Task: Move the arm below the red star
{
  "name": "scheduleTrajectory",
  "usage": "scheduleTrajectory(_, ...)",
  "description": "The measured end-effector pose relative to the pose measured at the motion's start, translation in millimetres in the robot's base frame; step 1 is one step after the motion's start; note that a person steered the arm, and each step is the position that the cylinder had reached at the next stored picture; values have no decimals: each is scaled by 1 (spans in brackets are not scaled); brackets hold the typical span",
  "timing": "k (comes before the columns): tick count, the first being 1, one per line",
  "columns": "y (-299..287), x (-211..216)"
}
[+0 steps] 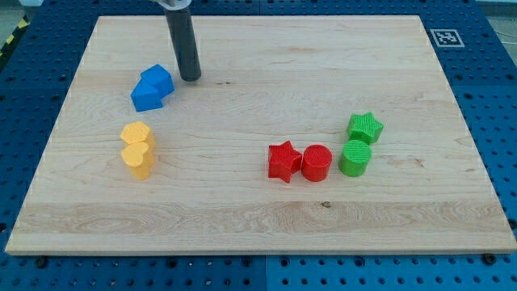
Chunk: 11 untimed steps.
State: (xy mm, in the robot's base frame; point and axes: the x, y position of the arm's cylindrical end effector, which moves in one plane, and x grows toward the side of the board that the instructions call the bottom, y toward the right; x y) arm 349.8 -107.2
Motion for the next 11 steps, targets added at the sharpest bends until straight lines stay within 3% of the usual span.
scheduleTrajectory(5,35,25)
scheduleTrajectory(7,48,104)
scheduleTrajectory(10,114,239)
scheduleTrajectory(11,136,267)
